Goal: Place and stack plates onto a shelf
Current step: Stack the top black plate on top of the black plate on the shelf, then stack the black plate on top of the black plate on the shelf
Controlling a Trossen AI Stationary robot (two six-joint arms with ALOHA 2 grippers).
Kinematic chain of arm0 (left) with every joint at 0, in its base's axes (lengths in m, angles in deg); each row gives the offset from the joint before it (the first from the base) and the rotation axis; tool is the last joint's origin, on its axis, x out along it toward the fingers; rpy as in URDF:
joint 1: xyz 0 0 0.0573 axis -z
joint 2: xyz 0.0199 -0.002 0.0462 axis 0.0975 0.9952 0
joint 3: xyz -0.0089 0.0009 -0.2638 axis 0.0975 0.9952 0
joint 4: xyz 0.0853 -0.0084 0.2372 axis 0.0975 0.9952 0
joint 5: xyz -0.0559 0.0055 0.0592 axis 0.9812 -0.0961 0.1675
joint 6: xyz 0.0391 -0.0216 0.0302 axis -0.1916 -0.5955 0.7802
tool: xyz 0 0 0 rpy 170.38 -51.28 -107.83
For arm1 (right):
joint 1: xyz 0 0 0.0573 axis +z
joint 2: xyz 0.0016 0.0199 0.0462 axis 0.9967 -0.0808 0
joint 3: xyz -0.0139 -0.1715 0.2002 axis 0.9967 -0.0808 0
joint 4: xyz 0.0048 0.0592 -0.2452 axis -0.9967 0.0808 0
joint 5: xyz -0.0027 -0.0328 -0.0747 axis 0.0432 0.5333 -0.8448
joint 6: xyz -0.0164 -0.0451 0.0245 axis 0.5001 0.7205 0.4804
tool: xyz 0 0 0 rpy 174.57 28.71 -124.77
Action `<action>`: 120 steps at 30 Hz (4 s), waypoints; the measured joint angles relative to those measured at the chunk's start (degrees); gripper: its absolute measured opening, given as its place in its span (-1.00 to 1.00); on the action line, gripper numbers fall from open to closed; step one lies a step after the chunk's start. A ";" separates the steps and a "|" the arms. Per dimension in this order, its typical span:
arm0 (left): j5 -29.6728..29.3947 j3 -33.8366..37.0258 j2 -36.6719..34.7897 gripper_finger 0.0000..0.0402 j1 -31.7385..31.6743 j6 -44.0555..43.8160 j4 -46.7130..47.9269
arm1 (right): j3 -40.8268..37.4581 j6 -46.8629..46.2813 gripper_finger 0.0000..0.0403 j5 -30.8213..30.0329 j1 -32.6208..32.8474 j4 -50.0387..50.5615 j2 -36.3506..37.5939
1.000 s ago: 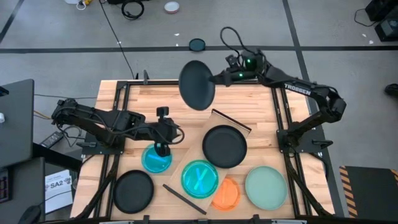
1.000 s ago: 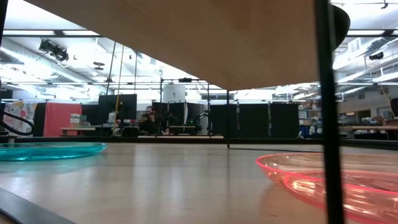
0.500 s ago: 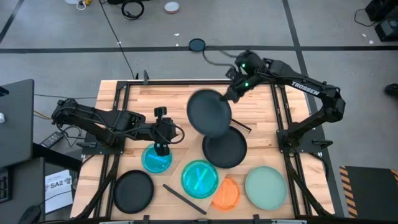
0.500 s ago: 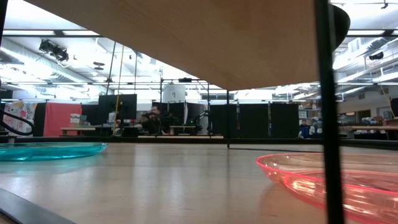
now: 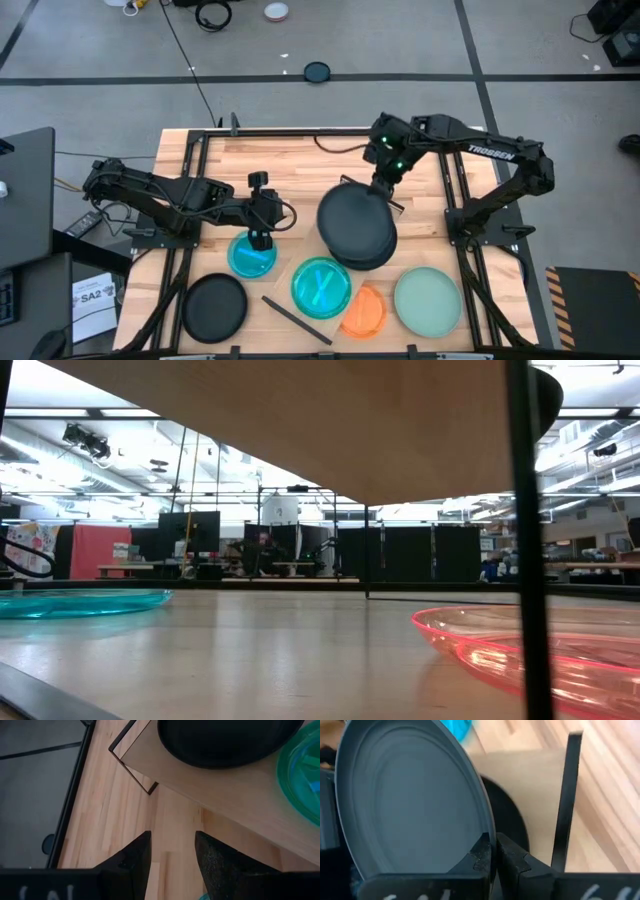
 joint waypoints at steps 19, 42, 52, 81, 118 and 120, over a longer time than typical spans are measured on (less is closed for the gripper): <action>-0.02 0.00 0.00 -0.21 -0.01 -0.24 -0.02 | -3.56 0.73 -0.90 -8.91 5.52 3.06 -0.13; -0.02 0.00 0.00 -0.21 -0.02 -0.25 -0.04 | -5.75 -0.82 -0.71 -10.04 5.54 0.75 -0.17; -0.02 0.00 0.00 -0.21 0.00 -0.21 -0.04 | -5.75 -0.77 -0.53 -10.04 5.54 0.56 -0.17; 0.20 0.01 0.00 -0.21 -0.02 -0.23 -0.04 | -5.75 -0.62 -0.21 -10.06 5.54 0.59 -0.15; 15.23 0.92 0.00 -0.21 3.36 -25.51 18.76 | -5.75 0.70 -0.21 -20.22 9.39 3.52 13.03; 15.21 1.52 0.00 -0.21 4.74 -27.37 19.08 | -5.75 0.04 -0.21 -21.29 10.53 3.52 13.82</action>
